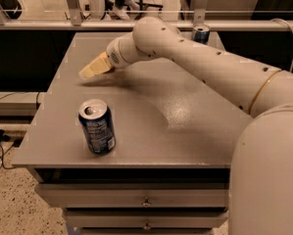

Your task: Move orange near pepsi can

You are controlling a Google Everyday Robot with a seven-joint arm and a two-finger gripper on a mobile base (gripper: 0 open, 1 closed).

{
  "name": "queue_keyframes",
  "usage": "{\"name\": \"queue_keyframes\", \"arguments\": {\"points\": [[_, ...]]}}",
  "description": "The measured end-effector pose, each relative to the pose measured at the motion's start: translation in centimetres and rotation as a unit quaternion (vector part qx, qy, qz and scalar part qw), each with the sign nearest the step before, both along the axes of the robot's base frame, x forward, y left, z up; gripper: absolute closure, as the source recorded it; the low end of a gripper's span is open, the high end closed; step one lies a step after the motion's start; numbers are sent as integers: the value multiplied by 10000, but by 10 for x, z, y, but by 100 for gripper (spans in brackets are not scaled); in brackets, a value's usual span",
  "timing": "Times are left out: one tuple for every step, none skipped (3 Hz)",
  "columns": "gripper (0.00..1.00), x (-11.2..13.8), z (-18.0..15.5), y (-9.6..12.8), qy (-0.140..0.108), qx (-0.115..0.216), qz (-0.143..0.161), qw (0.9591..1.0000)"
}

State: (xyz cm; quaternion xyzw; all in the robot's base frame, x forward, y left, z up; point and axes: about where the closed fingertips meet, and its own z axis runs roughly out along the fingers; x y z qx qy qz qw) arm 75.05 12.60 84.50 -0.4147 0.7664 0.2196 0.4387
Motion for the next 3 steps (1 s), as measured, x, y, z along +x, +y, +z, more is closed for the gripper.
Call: {"name": "queue_keyframes", "arguments": {"points": [[0, 0, 10, -13, -218, -62, -121, 9997], [0, 0, 9, -21, -248, -131, -207, 9994], [0, 3, 2, -26, -193, -183, -270, 9993]]}}
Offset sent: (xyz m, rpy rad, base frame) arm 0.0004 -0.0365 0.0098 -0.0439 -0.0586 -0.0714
